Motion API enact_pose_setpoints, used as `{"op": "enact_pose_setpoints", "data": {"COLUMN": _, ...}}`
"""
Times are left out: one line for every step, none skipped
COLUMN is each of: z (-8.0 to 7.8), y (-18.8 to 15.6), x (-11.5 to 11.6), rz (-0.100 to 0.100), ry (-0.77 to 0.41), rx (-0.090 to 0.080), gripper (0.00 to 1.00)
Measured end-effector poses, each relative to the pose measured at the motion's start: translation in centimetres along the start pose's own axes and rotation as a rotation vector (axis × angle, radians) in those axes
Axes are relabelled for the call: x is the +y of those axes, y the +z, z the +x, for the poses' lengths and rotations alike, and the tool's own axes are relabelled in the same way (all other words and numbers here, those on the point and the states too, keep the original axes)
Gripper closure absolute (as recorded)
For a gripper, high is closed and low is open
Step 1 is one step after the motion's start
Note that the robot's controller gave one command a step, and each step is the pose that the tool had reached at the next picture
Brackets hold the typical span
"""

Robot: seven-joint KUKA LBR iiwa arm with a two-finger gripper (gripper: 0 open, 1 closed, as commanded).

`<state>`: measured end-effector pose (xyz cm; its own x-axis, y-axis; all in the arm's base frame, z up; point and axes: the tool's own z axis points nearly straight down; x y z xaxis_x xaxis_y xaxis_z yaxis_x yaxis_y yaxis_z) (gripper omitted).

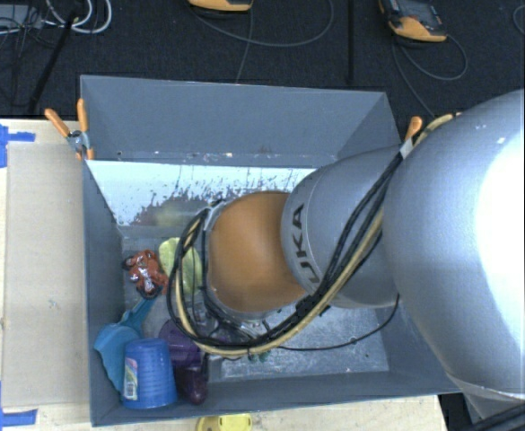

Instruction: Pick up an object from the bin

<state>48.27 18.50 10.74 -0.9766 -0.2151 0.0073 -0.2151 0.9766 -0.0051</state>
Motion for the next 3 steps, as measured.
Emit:
{"op": "enact_pose_setpoints", "data": {"z": -0.8, "y": -6.8, "x": 0.3, "rz": -0.005, "ry": -0.084, "rx": -0.003, "gripper": 1.00}}
{"op": "enact_pose_setpoints", "data": {"z": -2.3, "y": -7.7, "x": -3.7, "rz": -0.005, "ry": -0.070, "rx": -0.018, "gripper": 1.00}}
{"op": "enact_pose_setpoints", "data": {"z": -5.0, "y": -18.5, "x": 2.8, "rz": -0.005, "ry": -0.051, "rx": -0.007, "gripper": 1.00}}
